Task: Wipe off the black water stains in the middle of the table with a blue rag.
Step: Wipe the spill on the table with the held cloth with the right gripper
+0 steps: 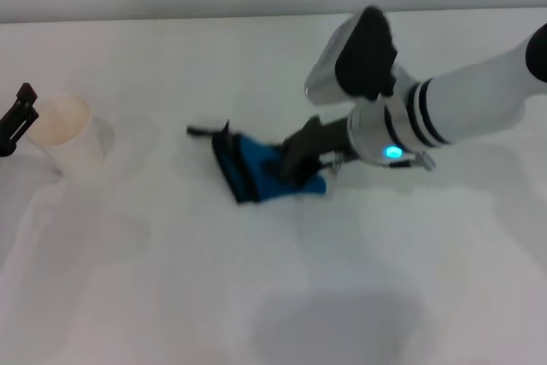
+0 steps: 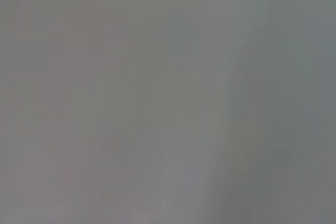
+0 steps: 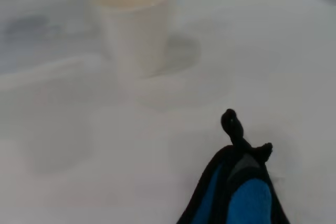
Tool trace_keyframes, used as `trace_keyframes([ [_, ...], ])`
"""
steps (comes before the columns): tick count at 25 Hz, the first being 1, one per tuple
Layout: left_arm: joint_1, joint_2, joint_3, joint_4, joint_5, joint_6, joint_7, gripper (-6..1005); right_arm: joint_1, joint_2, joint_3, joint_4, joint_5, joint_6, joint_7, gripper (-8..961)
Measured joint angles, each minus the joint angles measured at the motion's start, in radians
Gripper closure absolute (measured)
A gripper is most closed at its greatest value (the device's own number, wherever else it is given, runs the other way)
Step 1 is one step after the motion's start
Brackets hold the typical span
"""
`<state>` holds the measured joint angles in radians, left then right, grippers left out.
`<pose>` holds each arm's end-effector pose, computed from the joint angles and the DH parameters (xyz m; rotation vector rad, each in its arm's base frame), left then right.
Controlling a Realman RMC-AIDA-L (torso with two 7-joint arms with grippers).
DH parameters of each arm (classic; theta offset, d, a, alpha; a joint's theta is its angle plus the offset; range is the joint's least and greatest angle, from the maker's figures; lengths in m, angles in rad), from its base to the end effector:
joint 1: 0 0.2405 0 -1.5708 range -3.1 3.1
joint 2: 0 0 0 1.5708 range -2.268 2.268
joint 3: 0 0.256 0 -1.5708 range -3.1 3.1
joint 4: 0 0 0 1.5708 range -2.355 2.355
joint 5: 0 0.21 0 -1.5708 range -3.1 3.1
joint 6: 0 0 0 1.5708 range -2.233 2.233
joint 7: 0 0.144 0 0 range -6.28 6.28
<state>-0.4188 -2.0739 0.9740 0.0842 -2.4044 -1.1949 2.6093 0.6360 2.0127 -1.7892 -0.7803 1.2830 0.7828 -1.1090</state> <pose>-0.3437 0.3179 -0.0109 -1.7693 -0.6795 -0.7835 0.2118 0.3717 -0.0974 -2.7264 0.6408 -0.0281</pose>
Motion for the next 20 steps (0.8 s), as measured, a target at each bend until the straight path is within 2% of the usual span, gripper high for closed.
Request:
trace_keyframes([
  [4, 0.0, 0.0, 0.0, 0.0, -0.002, 0.0, 0.0, 107, -0.002, 0.002, 0.065, 0.002, -0.029, -0.03, 0.018, 843],
  [7, 0.0, 0.0, 0.0, 0.0, -0.003, 0.0, 0.0, 107, -0.001, 0.004, 0.069, 0.001, -0.033, -0.011, 0.018, 843],
  [15, -0.012, 0.0, 0.0, 0.0, -0.005, 0.013, 0.0, 107, 0.038, 0.015, -0.082, -0.02, 0.012, 0.111, 0.011, 845],
  [20, -0.018, -0.002, 0.0, 0.0, -0.006, 0.019, 0.0, 108, 0.051, 0.015, -0.112, -0.043, 0.039, 0.189, 0.006, 843],
])
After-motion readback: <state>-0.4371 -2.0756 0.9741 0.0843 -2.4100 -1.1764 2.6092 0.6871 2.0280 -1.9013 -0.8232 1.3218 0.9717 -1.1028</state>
